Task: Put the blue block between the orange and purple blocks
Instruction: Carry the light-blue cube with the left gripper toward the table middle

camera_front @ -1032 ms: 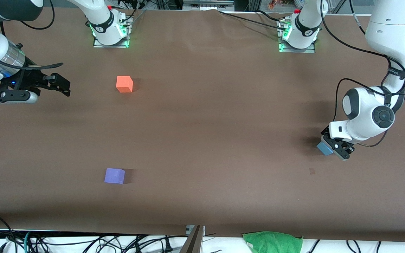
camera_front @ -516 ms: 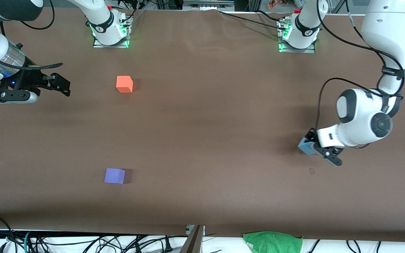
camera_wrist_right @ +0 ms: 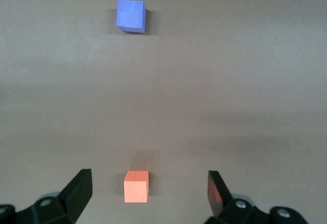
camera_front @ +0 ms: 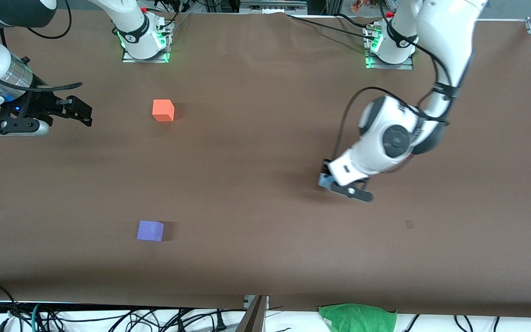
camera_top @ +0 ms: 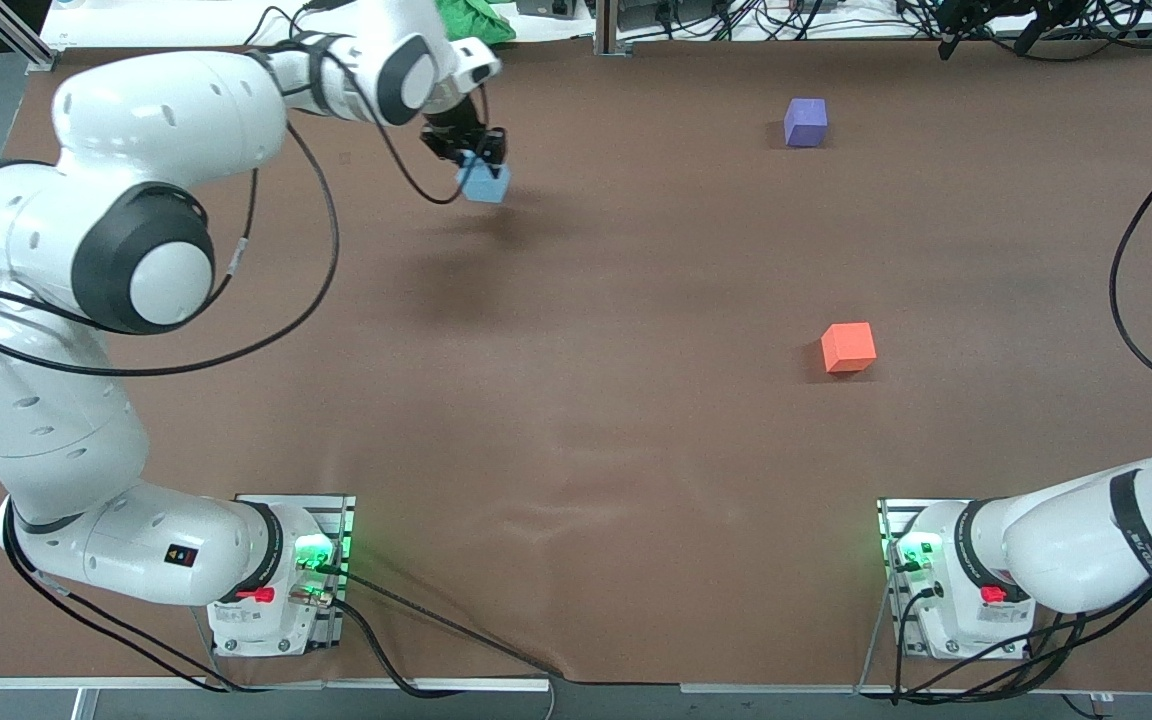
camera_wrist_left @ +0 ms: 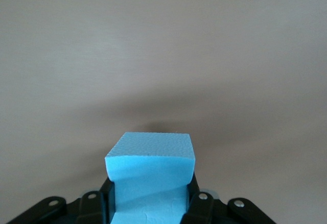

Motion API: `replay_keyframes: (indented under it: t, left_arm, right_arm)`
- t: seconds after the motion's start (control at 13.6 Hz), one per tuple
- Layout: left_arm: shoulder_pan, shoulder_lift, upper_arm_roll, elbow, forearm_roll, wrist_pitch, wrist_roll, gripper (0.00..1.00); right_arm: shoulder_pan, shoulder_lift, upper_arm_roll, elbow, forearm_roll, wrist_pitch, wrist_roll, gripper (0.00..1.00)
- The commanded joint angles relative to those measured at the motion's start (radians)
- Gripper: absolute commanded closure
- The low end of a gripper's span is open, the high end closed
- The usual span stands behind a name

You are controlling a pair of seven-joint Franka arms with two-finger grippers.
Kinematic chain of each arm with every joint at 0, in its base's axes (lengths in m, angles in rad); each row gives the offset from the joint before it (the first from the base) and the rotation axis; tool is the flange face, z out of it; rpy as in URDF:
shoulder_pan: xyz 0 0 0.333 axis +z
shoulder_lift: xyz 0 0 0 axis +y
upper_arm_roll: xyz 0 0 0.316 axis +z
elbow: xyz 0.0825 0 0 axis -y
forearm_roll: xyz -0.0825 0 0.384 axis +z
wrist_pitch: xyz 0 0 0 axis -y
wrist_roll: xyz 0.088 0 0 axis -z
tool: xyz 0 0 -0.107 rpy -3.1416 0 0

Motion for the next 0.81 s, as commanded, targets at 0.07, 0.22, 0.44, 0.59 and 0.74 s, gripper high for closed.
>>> replay_keyframes:
  t: [0.07,0.22,0.44,0.59,0.74]
  left_arm:
    - [-0.125,0.098,0.018,0.12,0.076,0.021,-0.285,0.91]
    - [-0.194,0.156,0.023,0.186,0.132,0.021,-0.414,0.91]
    - [-0.273,0.245,0.026,0.284,0.239,0.021,-0.608,0.88]
    - [-0.319,0.302,0.033,0.332,0.244,0.021,-0.661,0.88]
    - [-0.362,0.336,0.056,0.362,0.273,0.021,-0.738,0.86]
  right_arm:
    - [-0.002,0.007,0.0,0.024,0.001,-0.02,-0.008,0.0]
    - [-0.002,0.007,0.0,0.024,0.001,-0.012,-0.007,0.0]
    - [-0.002,0.007,0.0,0.024,0.002,-0.006,-0.007,0.0]
    - [-0.002,0.007,0.0,0.024,0.002,-0.006,-0.007,0.0]
    - [-0.002,0.007,0.0,0.024,0.005,-0.006,-0.007,0.0]
